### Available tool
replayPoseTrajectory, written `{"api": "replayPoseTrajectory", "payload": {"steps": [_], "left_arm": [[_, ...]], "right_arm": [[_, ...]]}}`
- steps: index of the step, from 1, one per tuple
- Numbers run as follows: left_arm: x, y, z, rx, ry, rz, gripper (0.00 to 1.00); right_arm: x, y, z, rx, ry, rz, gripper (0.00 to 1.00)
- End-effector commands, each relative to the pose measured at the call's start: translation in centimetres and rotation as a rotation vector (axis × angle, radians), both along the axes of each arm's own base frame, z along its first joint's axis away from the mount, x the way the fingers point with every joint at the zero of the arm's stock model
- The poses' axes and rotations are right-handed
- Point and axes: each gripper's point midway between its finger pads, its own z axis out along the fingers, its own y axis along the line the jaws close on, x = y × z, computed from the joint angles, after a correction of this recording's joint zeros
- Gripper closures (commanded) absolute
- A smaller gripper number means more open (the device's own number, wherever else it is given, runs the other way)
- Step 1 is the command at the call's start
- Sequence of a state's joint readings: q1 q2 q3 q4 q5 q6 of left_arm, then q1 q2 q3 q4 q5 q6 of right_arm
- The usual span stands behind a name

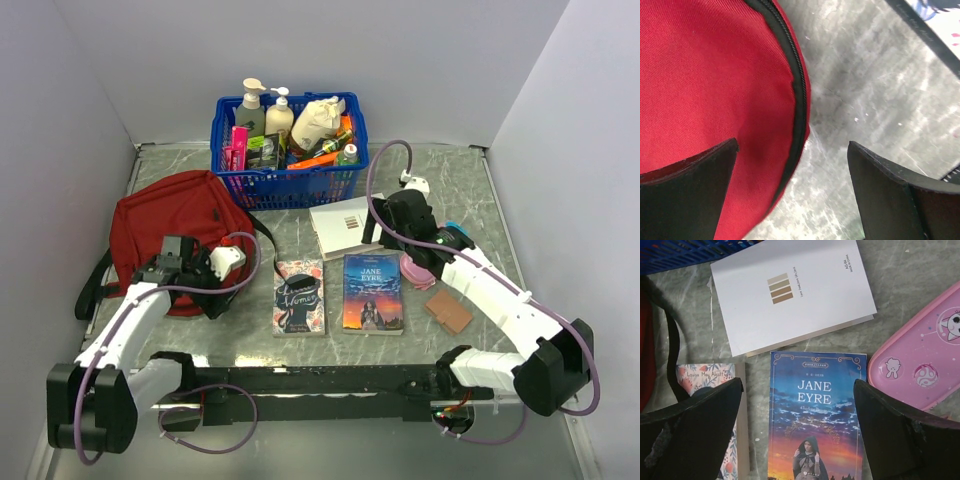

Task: Pack the student bag
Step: Move the student bag to the center of the board.

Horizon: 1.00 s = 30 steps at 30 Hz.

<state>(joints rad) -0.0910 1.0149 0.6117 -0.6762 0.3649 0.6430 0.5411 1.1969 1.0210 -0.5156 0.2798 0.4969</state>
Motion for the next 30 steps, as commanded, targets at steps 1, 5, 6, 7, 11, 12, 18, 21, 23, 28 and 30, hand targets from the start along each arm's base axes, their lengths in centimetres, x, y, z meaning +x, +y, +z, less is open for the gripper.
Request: {"api": "replayPoseTrajectory", "payload": {"steps": [1,5,6,7,11,12,18,21,23,28,30], "left_arm": [[3.1,0.7,0.2,0.055,-0.100,0.043,0.04],[4.4,2.0,0.0,0.116,-0.184,0.072,0.04],[4.2,2.3,-0.3,0.140,-0.194,0.065,0.04],[4.2,2.4,-0.5,0.148,-0.201,0.057,0.01],[3.9,2.8,-1.6,0.178,-0.177,0.051,0.23],[4.0,2.9,-1.7,0.179,-0.169,0.059,0.30],[5.2,2.0,1.9,0.112,-0.242,0.093,0.77],[5.4,0.8,5.9,0.030,-0.286,0.103,0.87],[4.8,-0.3,7.8,-0.035,-0.275,0.092,0.90],[4.0,-2.6,15.3,-0.193,-0.338,0.075,0.92],[3.3,-3.3,17.4,-0.239,-0.334,0.064,0.91]], "right_arm": [[0.1,0.8,2.5,0.061,-0.082,0.032,0.01],[-0.2,1.2,2.7,0.082,-0.093,0.054,0.01],[-0.3,1.2,2.6,0.085,-0.092,0.057,0.01],[-0.4,1.3,2.7,0.088,-0.095,0.060,0.01],[-0.6,1.3,2.6,0.096,-0.097,0.069,0.02],[-0.6,1.3,2.6,0.099,-0.099,0.070,0.02],[-0.9,1.4,3.4,0.109,-0.119,0.088,0.03],[-1.2,1.5,3.6,0.114,-0.129,0.101,0.04],[-1.3,1.4,3.8,0.121,-0.137,0.107,0.04],[-1.6,1.6,3.9,0.140,-0.142,0.117,0.05],[-1.7,1.7,4.0,0.146,-0.146,0.120,0.06]]}}
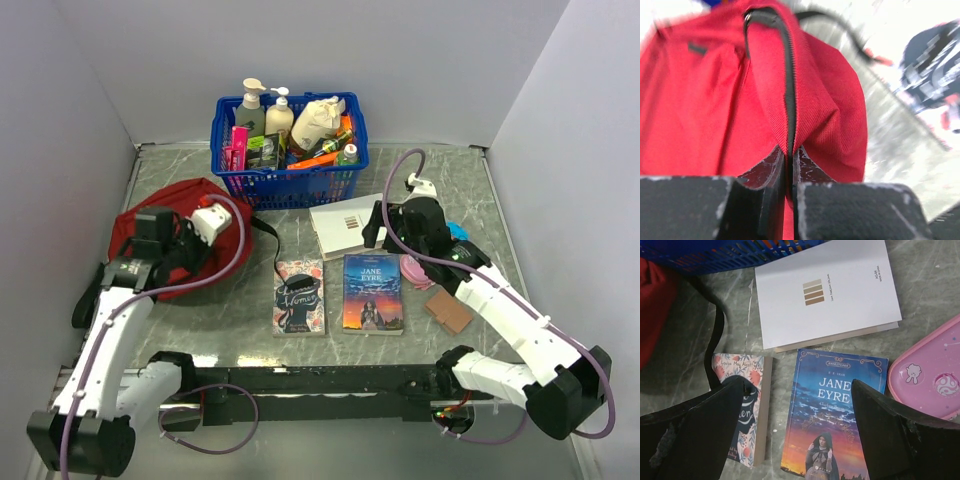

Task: Pack the student bag
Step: Move the student bag to the center of the board.

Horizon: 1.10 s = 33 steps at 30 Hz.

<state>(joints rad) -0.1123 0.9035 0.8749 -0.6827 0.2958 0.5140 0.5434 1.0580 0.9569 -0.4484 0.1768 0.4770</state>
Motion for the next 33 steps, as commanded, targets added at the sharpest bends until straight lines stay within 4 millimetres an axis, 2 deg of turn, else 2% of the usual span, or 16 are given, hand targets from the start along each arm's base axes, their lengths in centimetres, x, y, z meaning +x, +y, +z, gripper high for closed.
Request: {"api": "replayPoseTrajectory", "payload": {"steps": [1,8,12,14,18,19,20,21,22,24,25,26,28,30,31,33], "left_arm": [[-2.0,-3.3,5.9,-0.183,-0.023,-0.093,0.91],[-4.5,-6.5,12.2,-0.327,-0.065,-0.231,0.86],[-6.2,-10.0,13.5,-0.427,0.007,-0.340,0.84],[-6.7,-11.0,12.5,-0.451,0.063,-0.375,0.80],[-8.3,-13.5,9.6,-0.467,0.187,-0.476,0.49],[-8.5,-14.0,9.4,-0.474,0.204,-0.493,0.36],[-8.8,-14.6,9.0,-0.490,0.245,-0.513,0.17],[-9.1,-15.0,9.0,-0.493,0.261,-0.534,0.05],[-9.1,-15.3,9.6,-0.496,0.259,-0.545,0.01],[-8.1,-15.5,10.1,-0.472,0.244,-0.536,0.04],[-7.2,-15.4,12.1,-0.455,0.174,-0.533,0.04],[-6.1,-15.4,12.4,-0.437,0.152,-0.508,0.04],[-3.9,-14.1,13.0,-0.353,0.063,-0.434,0.04],[-2.4,-12.8,11.9,-0.303,0.045,-0.368,0.04],[-2.1,-12.2,10.2,-0.281,0.067,-0.355,0.04],[-0.3,-10.6,8.7,-0.267,0.043,-0.287,0.04]], "right_arm": [[-0.1,0.6,1.4,0.041,-0.055,0.026,0.06],[-0.5,0.9,1.7,0.068,-0.065,0.045,0.07],[-0.4,1.0,1.6,0.070,-0.057,0.042,0.08],[-0.4,1.0,1.6,0.072,-0.057,0.043,0.08],[-0.4,0.9,1.5,0.067,-0.052,0.035,0.08],[-0.4,0.8,1.4,0.065,-0.049,0.033,0.08],[-0.5,0.9,1.2,0.064,-0.043,0.035,0.08],[-0.4,0.8,1.2,0.064,-0.044,0.032,0.08],[-0.5,1.0,1.1,0.070,-0.037,0.037,0.08],[-0.5,1.2,0.7,0.073,-0.025,0.044,0.08],[-0.7,1.5,0.5,0.079,-0.017,0.052,0.08],[-0.8,1.8,0.1,0.083,-0.004,0.064,0.08],[-1.0,2.6,-0.2,0.089,0.000,0.087,0.09],[-1.7,4.5,-0.7,0.091,0.018,0.150,0.09],[-2.0,5.2,-0.8,0.092,0.026,0.169,0.09],[-3.0,7.6,-1.3,0.079,0.054,0.235,0.09]]}}
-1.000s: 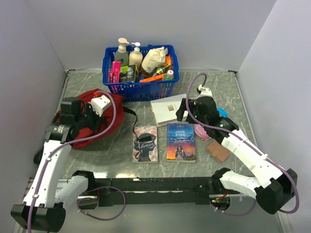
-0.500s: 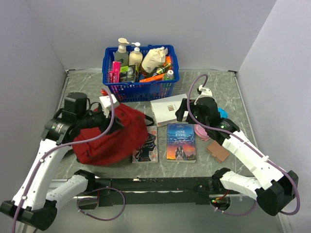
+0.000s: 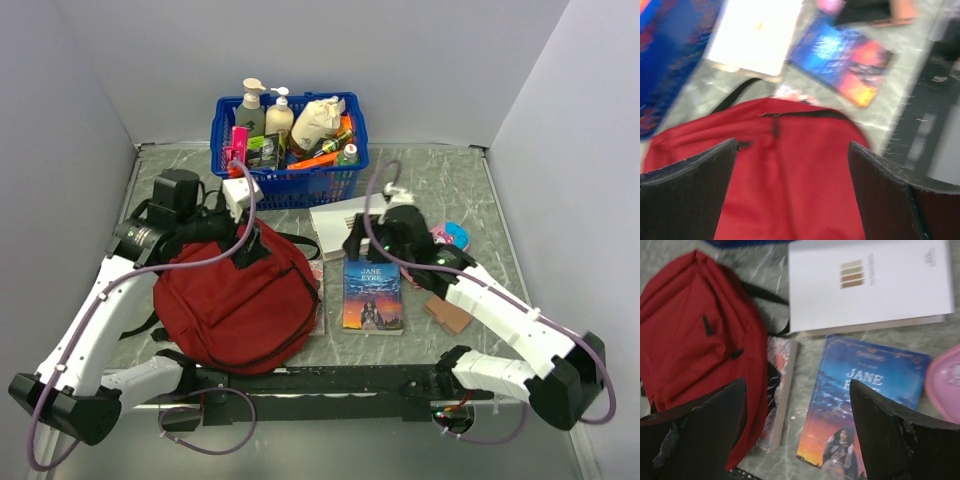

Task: Pack the student bag
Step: Move the student bag to the center of the board.

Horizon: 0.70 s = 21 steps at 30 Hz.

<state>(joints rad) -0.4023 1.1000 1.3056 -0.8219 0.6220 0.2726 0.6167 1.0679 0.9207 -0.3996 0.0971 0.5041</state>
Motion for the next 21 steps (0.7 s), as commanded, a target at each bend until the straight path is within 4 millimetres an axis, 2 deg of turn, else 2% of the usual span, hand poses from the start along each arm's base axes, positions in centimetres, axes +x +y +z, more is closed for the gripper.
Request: {"api": "replayPoseTrajectory", "payload": {"steps": [1,2,3,6,10,12,16,21], "left_arm": [[3.6,3.9,-4.7,0.107,-0.030,0.149,0.04],[4.6,5.1,-5.8,0.116,-0.023,0.189,0.04],[5.3,5.5,-6.5,0.122,-0.027,0.200,0.04],[6.7,7.7,-9.3,0.142,0.043,0.238,0.04],[7.8,9.6,-10.1,0.089,0.089,0.226,0.12],[7.8,10.0,-10.5,0.063,0.108,0.212,0.16],[5.5,9.5,-12.3,0.068,0.143,0.109,0.21],[3.6,10.3,-15.7,0.143,0.159,0.063,0.19]], "right_arm": [[-1.9,4.8,-0.7,0.021,0.042,0.131,0.09],[-2.1,5.7,-0.9,0.018,0.056,0.148,0.10],[-3.1,6.9,-1.1,0.016,0.069,0.189,0.10],[-4.4,9.0,-1.8,0.025,0.104,0.235,0.11],[-6.0,10.9,-3.1,0.035,0.162,0.279,0.12],[-6.7,11.6,-3.9,0.044,0.183,0.303,0.13],[-9.2,13.3,-5.1,0.069,0.222,0.397,0.14],[-11.1,14.0,-6.9,0.032,0.282,0.452,0.16]]}}
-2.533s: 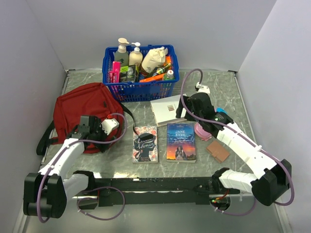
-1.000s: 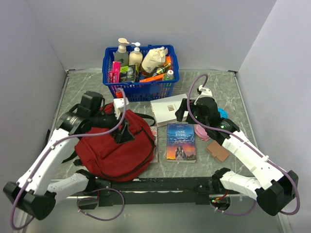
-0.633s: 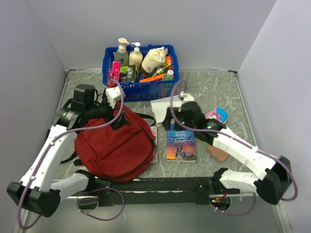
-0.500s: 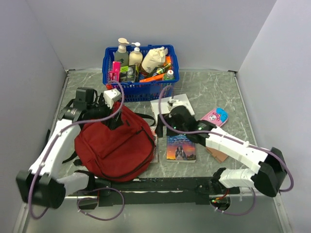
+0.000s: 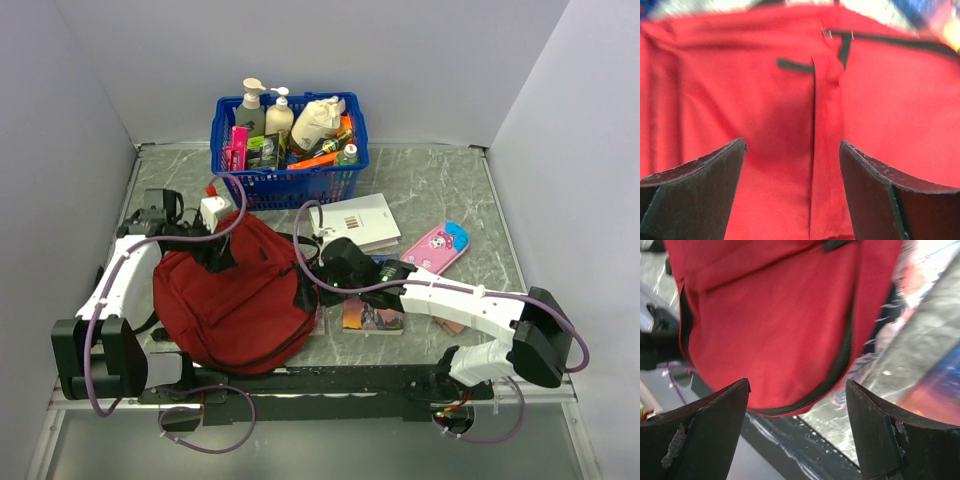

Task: Pack the student bag
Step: Move the student bag to the center of the board.

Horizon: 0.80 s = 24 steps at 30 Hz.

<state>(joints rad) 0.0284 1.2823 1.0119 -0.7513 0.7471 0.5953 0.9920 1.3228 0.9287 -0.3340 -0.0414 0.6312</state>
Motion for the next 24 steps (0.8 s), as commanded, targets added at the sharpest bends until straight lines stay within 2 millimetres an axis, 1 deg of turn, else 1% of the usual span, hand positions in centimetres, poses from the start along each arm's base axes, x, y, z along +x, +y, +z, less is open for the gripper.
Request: {"api": "replayPoseTrajectory", "payload": {"steps": [1,3,4,6,8,9,10,12,13,16,17,18,19,21,22,24], "left_arm": [[-2.1,0.2,-1.9,0.029,-0.018,-0.102,0.19],[-1.7,1.1,-2.7,0.044,-0.022,-0.074,0.19],[-1.3,1.9,-3.0,0.048,-0.020,-0.045,0.19],[-0.3,2.9,-3.2,0.060,-0.040,-0.013,0.19],[1.0,4.6,-3.5,0.070,-0.044,0.059,0.22],[2.4,5.6,-3.1,0.076,-0.086,0.098,0.23],[3.2,7.3,-3.0,0.079,-0.097,0.161,0.23],[4.8,9.0,-2.1,0.078,-0.146,0.220,0.23],[5.4,10.2,-1.8,0.082,-0.161,0.262,0.23],[6.2,11.4,-0.5,0.070,-0.207,0.293,0.22],[6.2,11.5,-0.6,0.074,-0.212,0.297,0.21],[6.2,11.6,-0.5,0.086,-0.231,0.294,0.20],[6.4,11.9,-0.5,0.099,-0.251,0.295,0.18],[6.4,12.2,-1.5,0.118,-0.244,0.299,0.17],[6.8,12.5,-1.7,0.128,-0.253,0.305,0.15],[7.4,13.2,-2.4,0.145,-0.240,0.333,0.13]], "right_arm": [[-1.5,1.4,-0.8,0.016,0.041,0.051,0.17],[-2.1,1.5,-1.2,0.005,0.045,0.066,0.18],[-2.3,1.3,-1.8,-0.013,0.051,0.070,0.19],[-2.8,1.3,-2.2,-0.030,0.047,0.081,0.20],[-3.1,1.2,-2.8,-0.051,0.054,0.083,0.21],[-3.2,1.1,-2.9,-0.058,0.051,0.084,0.21],[-3.2,1.0,-3.0,-0.064,0.053,0.082,0.21],[-3.4,1.0,-3.0,-0.062,0.050,0.087,0.21],[-3.5,1.0,-3.1,-0.066,0.052,0.087,0.21],[-3.3,0.0,-3.5,-0.127,0.054,0.060,0.21],[-3.2,-0.9,-3.9,-0.172,0.046,0.039,0.21],[-3.1,-1.5,-3.9,-0.190,0.039,0.026,0.21],[-2.9,-2.0,-3.6,-0.199,0.014,0.005,0.17],[-3.1,-2.7,-3.6,-0.196,0.002,-0.006,0.16],[-3.3,-2.7,-3.6,-0.187,-0.005,-0.001,0.14],[-3.5,-2.5,-3.9,-0.155,-0.004,0.006,0.13]]}}
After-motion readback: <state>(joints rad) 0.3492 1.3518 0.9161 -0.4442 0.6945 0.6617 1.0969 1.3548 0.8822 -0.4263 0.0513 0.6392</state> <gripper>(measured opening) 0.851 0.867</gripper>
